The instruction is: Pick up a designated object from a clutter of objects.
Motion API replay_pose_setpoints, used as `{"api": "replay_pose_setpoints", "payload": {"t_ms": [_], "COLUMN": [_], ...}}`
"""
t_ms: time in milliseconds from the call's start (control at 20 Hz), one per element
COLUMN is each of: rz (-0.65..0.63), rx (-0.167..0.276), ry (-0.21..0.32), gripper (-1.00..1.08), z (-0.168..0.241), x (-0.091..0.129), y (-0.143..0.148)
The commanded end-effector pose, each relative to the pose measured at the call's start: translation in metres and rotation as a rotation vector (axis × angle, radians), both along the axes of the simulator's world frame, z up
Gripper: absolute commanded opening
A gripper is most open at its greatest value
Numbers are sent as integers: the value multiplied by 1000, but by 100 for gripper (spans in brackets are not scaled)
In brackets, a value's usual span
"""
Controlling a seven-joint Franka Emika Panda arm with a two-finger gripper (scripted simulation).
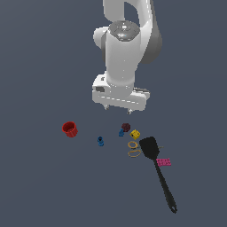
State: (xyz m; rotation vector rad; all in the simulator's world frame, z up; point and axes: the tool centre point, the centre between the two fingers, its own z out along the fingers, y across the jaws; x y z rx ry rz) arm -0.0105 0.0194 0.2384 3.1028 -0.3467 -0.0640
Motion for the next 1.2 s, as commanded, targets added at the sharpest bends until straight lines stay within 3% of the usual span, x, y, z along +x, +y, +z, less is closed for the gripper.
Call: {"api": "replay_pose_setpoints", "payload": {"t_ms": [0, 1150], "rz": [-56, -568], "rx": [-1, -5], "ry": [-4, -38], "gripper": [100, 100], "z": [-14, -127], "x": [-1, -30], "y": [5, 43]}}
